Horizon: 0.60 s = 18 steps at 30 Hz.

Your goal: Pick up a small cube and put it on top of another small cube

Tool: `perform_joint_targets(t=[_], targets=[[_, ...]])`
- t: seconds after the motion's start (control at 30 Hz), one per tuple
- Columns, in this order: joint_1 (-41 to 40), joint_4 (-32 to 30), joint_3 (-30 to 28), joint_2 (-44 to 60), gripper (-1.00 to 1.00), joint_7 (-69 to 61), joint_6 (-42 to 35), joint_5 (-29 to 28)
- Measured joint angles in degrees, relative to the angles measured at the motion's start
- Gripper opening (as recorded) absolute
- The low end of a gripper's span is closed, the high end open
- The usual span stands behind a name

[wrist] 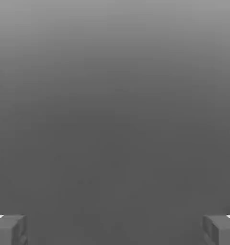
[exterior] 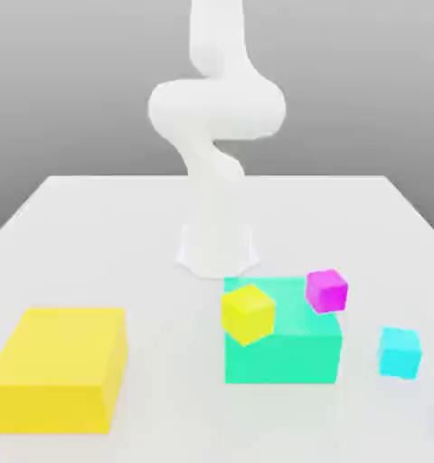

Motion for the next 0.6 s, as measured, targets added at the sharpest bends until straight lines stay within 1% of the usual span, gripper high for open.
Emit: perform_joint_targets(t=[0.27,0.6], targets=[[8.89,-6.0,4.15,16.95,0.0,-10.05,8.5,-1.05],[19.0,-13.35,11.03,37.73,0.0,-21.93,18.9,-2.94]])
